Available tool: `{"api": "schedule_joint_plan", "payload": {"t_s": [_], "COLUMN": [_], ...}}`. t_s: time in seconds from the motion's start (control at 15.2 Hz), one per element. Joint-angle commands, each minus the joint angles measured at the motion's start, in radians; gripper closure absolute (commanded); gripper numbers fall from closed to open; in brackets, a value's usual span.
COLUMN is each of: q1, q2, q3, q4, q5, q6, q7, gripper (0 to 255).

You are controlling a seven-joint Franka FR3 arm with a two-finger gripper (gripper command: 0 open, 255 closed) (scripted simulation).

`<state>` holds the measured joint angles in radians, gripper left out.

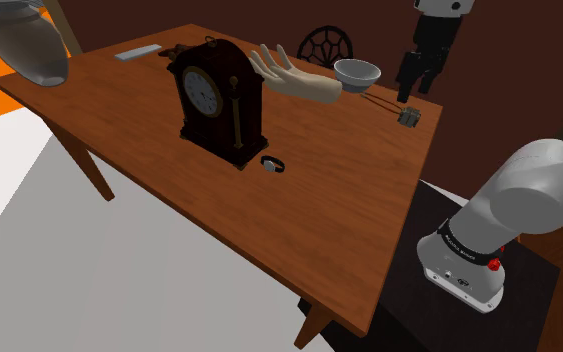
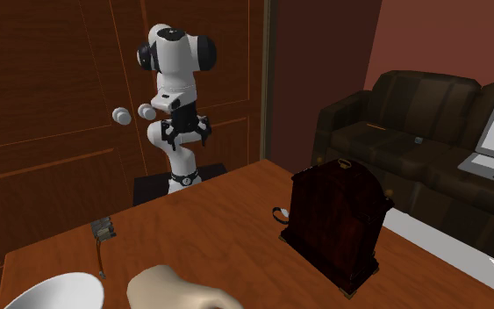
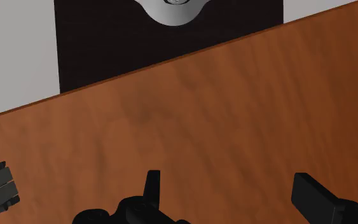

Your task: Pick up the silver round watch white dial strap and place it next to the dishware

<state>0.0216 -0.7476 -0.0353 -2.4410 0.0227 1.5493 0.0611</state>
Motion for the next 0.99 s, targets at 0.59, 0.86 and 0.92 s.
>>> {"api": "schedule_joint_plan", "payload": {"t_s": [0.59,0.86,0.92], "q1": [0.093,0.132,0.141], "q2": [0.214,0.327,0.356], "q3": [0.067,0.098,0.106], "q4": [-0.013,0.012,0.022], "q5": [0.106,0.148,0.158], "q6": [0.275,0.387,0.413], "q7": [-0.009,-0.020,-0.023], "gripper": [0,0,0]}}
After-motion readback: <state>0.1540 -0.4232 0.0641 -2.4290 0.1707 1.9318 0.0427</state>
